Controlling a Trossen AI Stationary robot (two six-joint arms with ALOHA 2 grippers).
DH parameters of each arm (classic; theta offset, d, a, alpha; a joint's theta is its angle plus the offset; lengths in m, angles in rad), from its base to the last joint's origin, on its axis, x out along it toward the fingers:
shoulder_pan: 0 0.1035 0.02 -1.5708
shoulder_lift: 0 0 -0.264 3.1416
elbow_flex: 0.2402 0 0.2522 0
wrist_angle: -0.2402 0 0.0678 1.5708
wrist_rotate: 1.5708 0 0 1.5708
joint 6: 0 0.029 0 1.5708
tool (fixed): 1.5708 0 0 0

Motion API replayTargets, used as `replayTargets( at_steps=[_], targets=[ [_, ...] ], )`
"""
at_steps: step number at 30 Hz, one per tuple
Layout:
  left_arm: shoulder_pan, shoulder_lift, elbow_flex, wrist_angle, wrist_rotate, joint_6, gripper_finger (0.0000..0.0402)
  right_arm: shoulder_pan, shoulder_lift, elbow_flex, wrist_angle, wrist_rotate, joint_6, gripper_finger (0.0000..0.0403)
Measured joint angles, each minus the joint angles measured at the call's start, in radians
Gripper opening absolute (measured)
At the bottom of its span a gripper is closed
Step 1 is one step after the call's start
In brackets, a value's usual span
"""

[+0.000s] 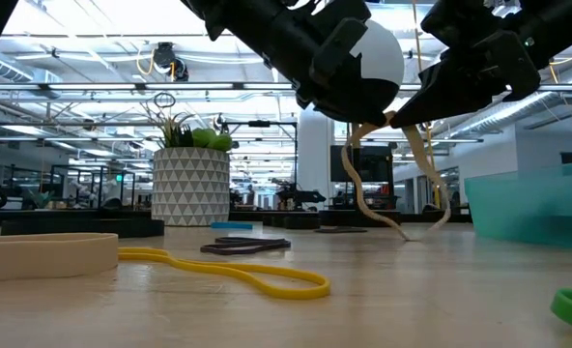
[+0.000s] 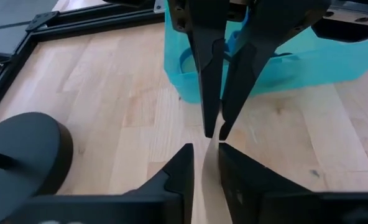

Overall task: Pick and place rubber bands into bin
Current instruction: Put the right white rubber band into the bin

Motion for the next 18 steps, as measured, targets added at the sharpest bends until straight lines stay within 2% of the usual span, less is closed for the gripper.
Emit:
replayTargets(
  at_steps=[5, 10, 18],
  targets=[
    [0.0, 0.0, 0.0, -0.01, 0.0, -0.043, 0.0111, 0.0, 0.0, 0.0, 0.0, 0.001, -0.001, 0.0001],
    [0.0, 0.0, 0.0, -0.039, 0.0, 0.007, 0.0151, 0.003, -0.021, 0.0, -0.03, 0.009, -0.017, 0.0001],
    [0.003, -0.029, 0.0, -0.172, 0.0, 0.005, 0.0183, 0.009, -0.208, 0.0, -0.118, 0.032, -0.019, 0.0001]
  ],
)
